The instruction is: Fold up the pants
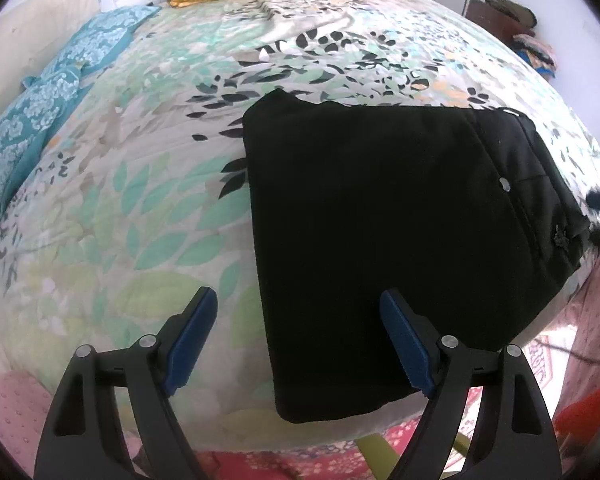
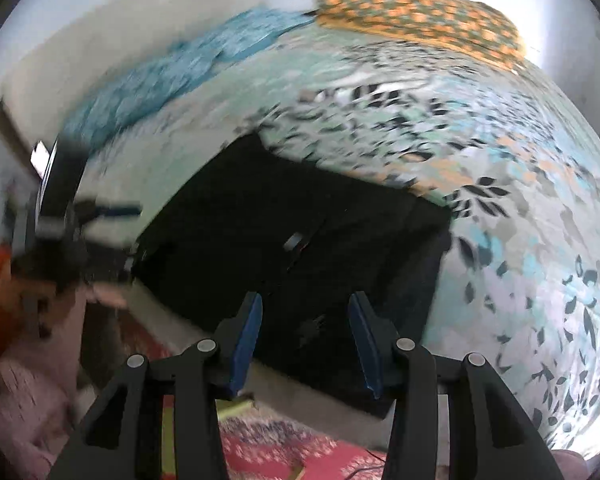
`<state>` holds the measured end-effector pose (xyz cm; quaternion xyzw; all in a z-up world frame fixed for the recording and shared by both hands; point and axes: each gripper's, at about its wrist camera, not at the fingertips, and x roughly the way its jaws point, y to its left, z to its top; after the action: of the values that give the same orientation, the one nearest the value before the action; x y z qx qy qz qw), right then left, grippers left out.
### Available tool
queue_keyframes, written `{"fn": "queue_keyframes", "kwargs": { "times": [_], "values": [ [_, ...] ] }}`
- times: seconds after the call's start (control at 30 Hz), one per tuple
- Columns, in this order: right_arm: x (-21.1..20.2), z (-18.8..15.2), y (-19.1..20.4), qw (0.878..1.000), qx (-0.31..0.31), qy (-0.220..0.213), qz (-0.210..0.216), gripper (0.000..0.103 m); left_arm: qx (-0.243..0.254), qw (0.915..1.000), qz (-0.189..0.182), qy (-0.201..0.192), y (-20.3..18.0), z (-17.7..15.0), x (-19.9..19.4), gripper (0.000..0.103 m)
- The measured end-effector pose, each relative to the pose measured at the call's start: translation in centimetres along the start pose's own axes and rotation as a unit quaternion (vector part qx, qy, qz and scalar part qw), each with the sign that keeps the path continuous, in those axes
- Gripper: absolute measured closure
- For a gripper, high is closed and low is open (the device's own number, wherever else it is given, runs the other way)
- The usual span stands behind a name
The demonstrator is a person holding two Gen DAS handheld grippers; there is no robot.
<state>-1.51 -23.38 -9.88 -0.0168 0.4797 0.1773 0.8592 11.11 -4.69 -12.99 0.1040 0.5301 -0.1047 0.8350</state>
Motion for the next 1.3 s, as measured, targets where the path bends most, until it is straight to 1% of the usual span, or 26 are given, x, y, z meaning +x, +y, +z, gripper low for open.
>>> {"fn": "queue_keyframes", "kwargs": {
  "times": [0.1, 0.23, 0.33, 0.37, 0.43, 0.47, 0.5, 0.53, 0.6, 0.63, 0.67, 0.7, 0.73, 0.8, 0.83, 0.87, 0.9, 0.97, 1.0, 1.07, 1.13, 1.17, 1.2, 1.23, 1.27, 1.3],
  "values": [
    [0.8, -0.7, 1.3, 1.000, -0.019, 0.017, -0.002, 0.057, -0.003, 1.0000, -0.002, 0.002, 0.2, 0.0, 0.1, 0.018],
    [1.5, -1.4, 1.0, 0.999, -0.012, 0.033, 0.009, 0.057, -0.004, 1.0000, -0.001, 0.003, 0.2, 0.0, 0.2, 0.017],
    [3.7, -2.7, 0.3, 0.996, 0.004, 0.090, 0.016, 0.057, -0.003, 1.0000, 0.000, 0.005, 0.1, 0.0, 0.4, 0.014],
    [4.0, -2.8, 0.3, 0.995, 0.007, 0.094, 0.017, 0.057, -0.003, 1.0000, 0.001, 0.009, 0.2, 0.0, 0.6, 0.011],
    [3.5, -2.4, 0.3, 0.996, 0.005, 0.086, 0.016, 0.057, -0.004, 0.9998, -0.001, 0.018, 0.3, -0.1, 1.0, 0.011],
    [3.0, -2.1, 0.2, 0.997, 0.010, 0.079, 0.023, 0.057, -0.012, 0.9997, -0.008, 0.022, 0.7, -0.1, 1.0, 0.011],
    [1.9, -1.9, -0.5, 0.997, 0.029, 0.062, 0.039, 0.055, -0.018, 0.9994, -0.015, 0.024, 1.1, 0.0, 0.8, 0.011],
    [1.1, -1.8, -1.2, 0.997, 0.046, 0.047, 0.046, 0.051, -0.027, 0.9992, -0.020, 0.021, 1.8, 0.3, 0.4, 0.011],
    [-0.8, -1.5, -3.9, 0.995, 0.096, 0.008, 0.040, 0.011, -0.055, 0.9981, -0.026, -0.002, 3.7, 0.9, -0.5, 0.011],
    [-1.3, -1.6, -5.1, 0.993, 0.115, -0.006, 0.031, 0.006, -0.075, 0.9965, -0.035, -0.011, 4.8, 1.3, -0.7, 0.010],
    [-1.8, -1.7, -6.7, 0.990, 0.138, -0.018, 0.023, 0.006, -0.101, 0.9936, -0.050, -0.013, 6.2, 1.6, -0.6, 0.009],
    [-1.7, -1.6, -7.6, 0.988, 0.151, -0.018, 0.027, 0.006, -0.138, 0.9876, -0.076, -0.003, 8.1, 2.0, 0.0, 0.009],
    [-1.2, -1.6, -8.9, 0.985, 0.168, -0.012, 0.041, 0.006, -0.157, 0.9834, -0.092, 0.005, 9.0, 2.2, 0.6, 0.009],
    [0.5, -1.6, -10.6, 0.978, 0.193, 0.009, 0.074, 0.006, -0.193, 0.9709, -0.138, 0.035, 10.8, 2.4, 2.7, 0.009],
    [1.6, -1.6, -11.2, 0.975, 0.203, 0.021, 0.089, 0.006, -0.200, 0.9666, -0.153, 0.050, 11.1, 2.4, 3.6, 0.009],
    [2.4, -1.5, -11.6, 0.973, 0.209, 0.029, 0.092, 0.006, -0.200, 0.9631, -0.169, 0.063, 11.1, 2.3, 4.5, 0.009],
    [3.6, -1.4, -12.3, 0.971, 0.218, 0.043, 0.088, 0.006, -0.193, 0.9611, -0.181, 0.078, 10.8, 2.2, 5.4, 0.009],
    [5.2, -1.9, -12.9, 0.967, 0.229, 0.059, 0.093, 0.006, -0.180, 0.9599, -0.196, 0.088, 10.0, 2.1, 6.1, 0.009],
    [6.3, -2.4, -13.4, 0.961, 0.243, 0.073, 0.109, 0.006, -0.175, 0.9585, -0.206, 0.090, 9.6, 2.0, 6.4, 0.009],
    [7.5, -3.0, -13.9, 0.951, 0.263, 0.076, 0.141, 0.002, -0.174, 0.9548, -0.222, 0.095, 8.9, 2.2, 6.8, 0.008],
    [7.8, -3.0, -14.2, 0.946, 0.272, 0.070, 0.163, 0.004, -0.171, 0.9508, -0.235, 0.108, 8.1, 2.5, 7.4, 0.007],
    [7.8, -2.9, -14.4, 0.938, 0.282, 0.066, 0.191, 0.025, -0.166, 0.9496, -0.241, 0.113, 7.7, 2.7, 7.6, 0.009],
    [7.9, -3.1, -14.5, 0.930, 0.291, 0.068, 0.214, 0.042, -0.155, 0.9486, -0.252, 0.113, 6.9, 2.9, 7.6, 0.014],
    [7.8, -3.1, -14.4, 0.931, 0.288, 0.066, 0.214, 0.044, -0.148, 0.9473, -0.261, 0.113, 6.5, 3.0, 7.5, 0.057],
    [7.6, -3.0, -14.1, 0.935, 0.278, 0.065, 0.212, 0.056, -0.143, 0.9461, -0.267, 0.114, 5.8, 3.1, 7.3, 0.066],
    [7.2, -2.8, -13.6, 0.939, 0.267, 0.060, 0.209, 0.060, -0.139, 0.9542, -0.244, 0.103, 5.2, 3.4, 6.5, 0.072]
  ]
}}
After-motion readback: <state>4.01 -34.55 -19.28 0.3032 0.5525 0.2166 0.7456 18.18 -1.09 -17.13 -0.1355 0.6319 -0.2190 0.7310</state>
